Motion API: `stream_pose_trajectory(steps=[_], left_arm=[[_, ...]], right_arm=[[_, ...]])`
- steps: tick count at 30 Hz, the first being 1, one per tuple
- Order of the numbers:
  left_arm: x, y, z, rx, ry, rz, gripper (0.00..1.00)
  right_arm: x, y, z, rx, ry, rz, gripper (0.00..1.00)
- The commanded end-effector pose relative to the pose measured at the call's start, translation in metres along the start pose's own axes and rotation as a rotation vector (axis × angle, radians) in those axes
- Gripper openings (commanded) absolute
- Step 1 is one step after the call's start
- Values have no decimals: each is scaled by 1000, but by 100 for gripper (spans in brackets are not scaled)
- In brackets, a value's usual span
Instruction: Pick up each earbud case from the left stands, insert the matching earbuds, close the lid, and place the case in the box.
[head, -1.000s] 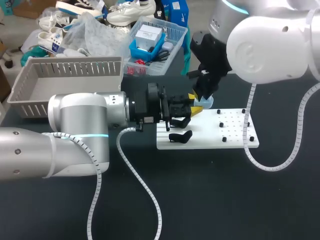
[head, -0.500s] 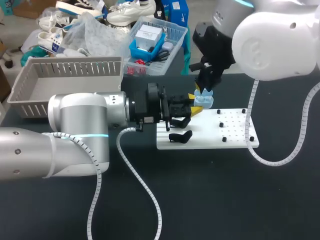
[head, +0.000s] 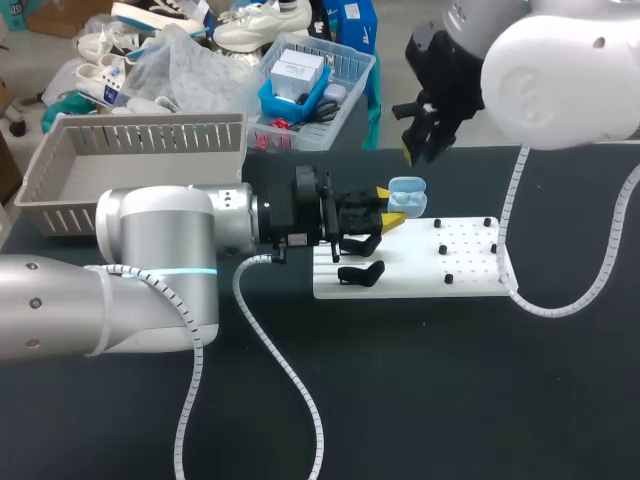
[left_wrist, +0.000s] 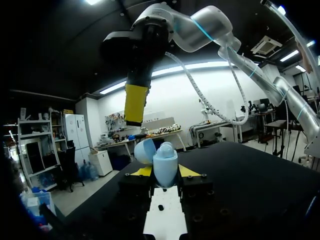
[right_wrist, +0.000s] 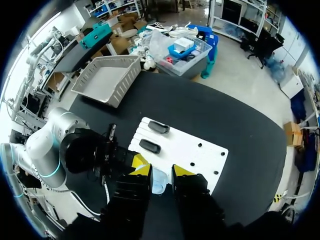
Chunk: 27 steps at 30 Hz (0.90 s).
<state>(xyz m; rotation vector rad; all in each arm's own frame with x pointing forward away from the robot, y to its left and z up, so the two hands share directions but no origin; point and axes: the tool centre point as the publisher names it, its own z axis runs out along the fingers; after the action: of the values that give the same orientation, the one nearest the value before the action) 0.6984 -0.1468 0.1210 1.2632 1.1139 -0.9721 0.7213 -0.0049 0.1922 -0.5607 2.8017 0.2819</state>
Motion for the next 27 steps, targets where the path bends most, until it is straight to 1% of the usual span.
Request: stream_pose_trajectory(steps=[1, 6, 12, 20, 23, 27], left_arm=[[1, 0, 0, -2, -1, 1, 0], [1, 0, 0, -2, -1, 1, 0], [1, 0, 0, -2, -1, 1, 0], [1, 0, 0, -2, -1, 1, 0], [1, 0, 0, -2, -1, 1, 0], [1, 0, 0, -2, -1, 1, 0]], right_arm=[[-11, -8, 15, -14, 12, 22, 24], [-12, -9, 21, -9, 22, 26, 23], [-8, -7, 28, -11, 45, 29, 22], [1, -1, 28, -6, 58, 26, 25], [4, 3, 28, -6, 63, 18, 31], [6, 5, 27, -4, 65, 14, 30]])
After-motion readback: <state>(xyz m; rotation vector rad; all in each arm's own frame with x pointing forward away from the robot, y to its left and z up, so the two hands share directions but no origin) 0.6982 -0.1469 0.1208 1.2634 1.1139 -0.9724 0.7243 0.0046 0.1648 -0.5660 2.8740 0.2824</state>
